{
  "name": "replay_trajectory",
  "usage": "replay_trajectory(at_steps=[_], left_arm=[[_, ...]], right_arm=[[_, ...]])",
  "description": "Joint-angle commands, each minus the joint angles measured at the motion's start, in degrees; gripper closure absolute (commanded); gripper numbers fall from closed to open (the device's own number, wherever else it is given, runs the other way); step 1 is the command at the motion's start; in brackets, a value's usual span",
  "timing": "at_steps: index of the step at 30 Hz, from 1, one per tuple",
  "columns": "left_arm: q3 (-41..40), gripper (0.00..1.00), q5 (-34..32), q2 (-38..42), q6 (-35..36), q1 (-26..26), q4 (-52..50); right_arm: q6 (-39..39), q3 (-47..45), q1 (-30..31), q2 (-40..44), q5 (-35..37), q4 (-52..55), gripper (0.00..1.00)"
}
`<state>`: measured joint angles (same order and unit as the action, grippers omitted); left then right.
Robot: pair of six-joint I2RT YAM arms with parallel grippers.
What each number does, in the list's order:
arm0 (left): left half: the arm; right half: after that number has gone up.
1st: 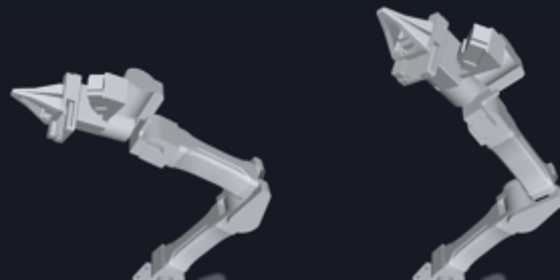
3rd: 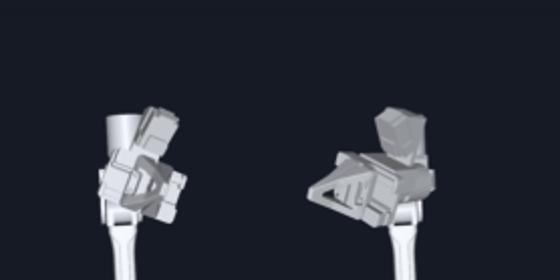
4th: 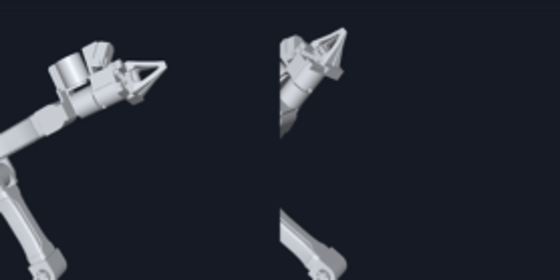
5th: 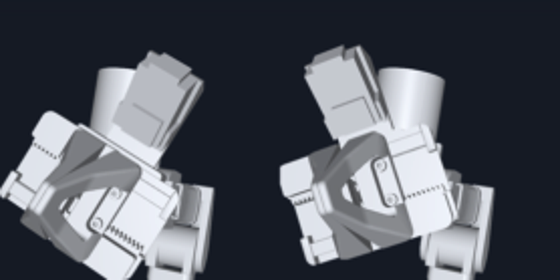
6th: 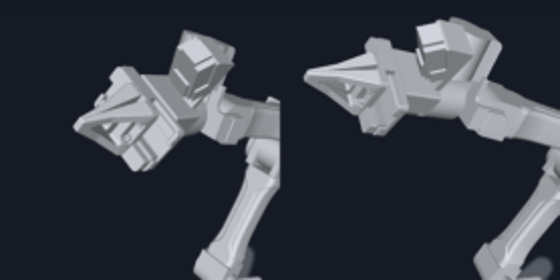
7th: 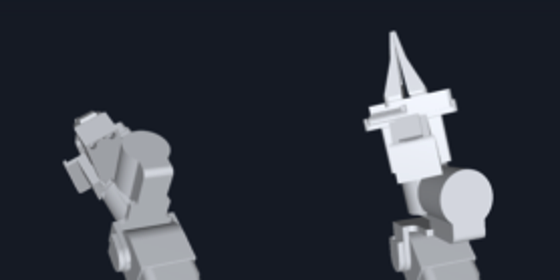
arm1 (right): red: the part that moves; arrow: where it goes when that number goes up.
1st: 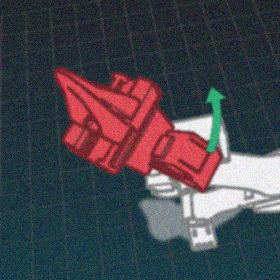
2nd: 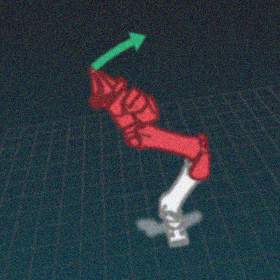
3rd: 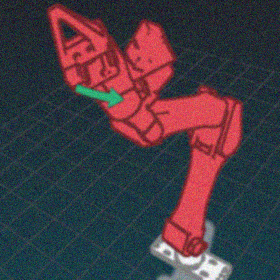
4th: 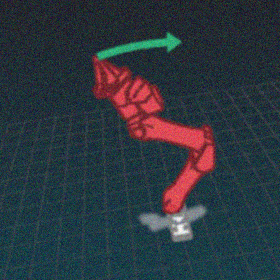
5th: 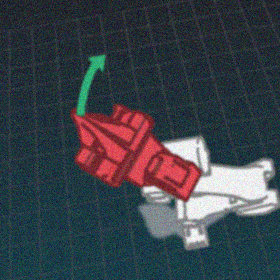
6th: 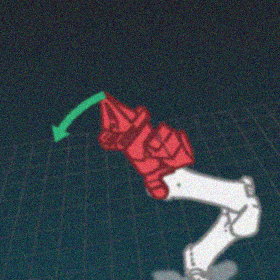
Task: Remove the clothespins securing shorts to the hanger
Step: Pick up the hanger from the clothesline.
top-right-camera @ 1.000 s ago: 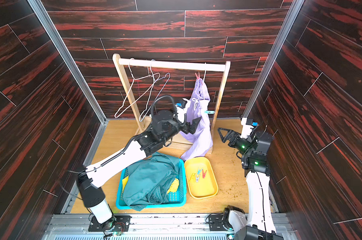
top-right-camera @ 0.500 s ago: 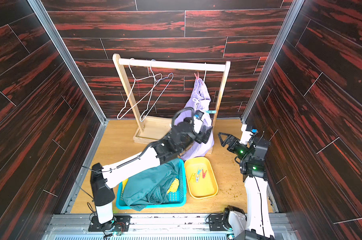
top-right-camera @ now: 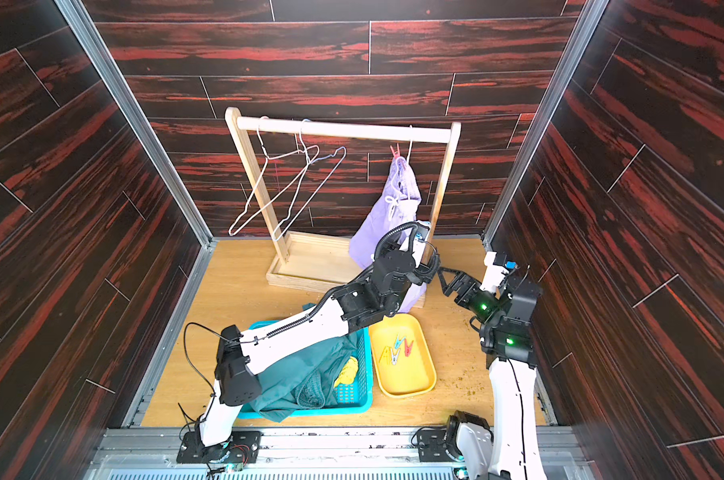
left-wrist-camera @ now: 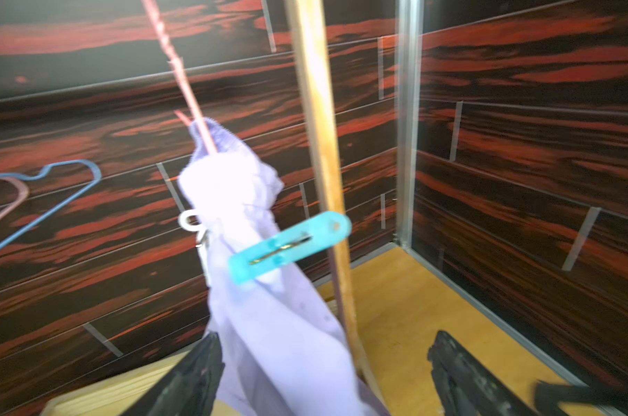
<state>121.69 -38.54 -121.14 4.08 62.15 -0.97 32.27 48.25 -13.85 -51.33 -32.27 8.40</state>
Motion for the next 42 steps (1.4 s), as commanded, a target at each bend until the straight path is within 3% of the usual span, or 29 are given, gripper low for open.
replay_trajectory(at_steps=[1,10,19,32,42], left_arm=[[1.84,0.11,-4.60,0.28,-2.42,-1.41,-4.58],[-11.67,0.21,-5.82,10.11,-6.04,-6.49,-2.34],[-21.47,0.29,-8.83,17.05,-4.59,-10.11,2.74],[-15.06,0.31,0.23,13.08,-3.98,-11.73,-0.80],[-7.24,0.45,5.70,8.43,-4.04,-11.88,-9.93]], right_arm=[[-1.39,0.74,-0.13,1.40,0.90,2.08,0.02],[-1.29,-0.43,-0.14,1.48,0.40,1.17,0.02],[-0.34,-0.79,-0.21,0.82,-0.78,0.03,0.02],[-2.04,0.05,-0.22,0.05,-1.23,1.97,0.02],[-3.43,0.10,-0.26,-0.39,-1.51,3.10,0.01]])
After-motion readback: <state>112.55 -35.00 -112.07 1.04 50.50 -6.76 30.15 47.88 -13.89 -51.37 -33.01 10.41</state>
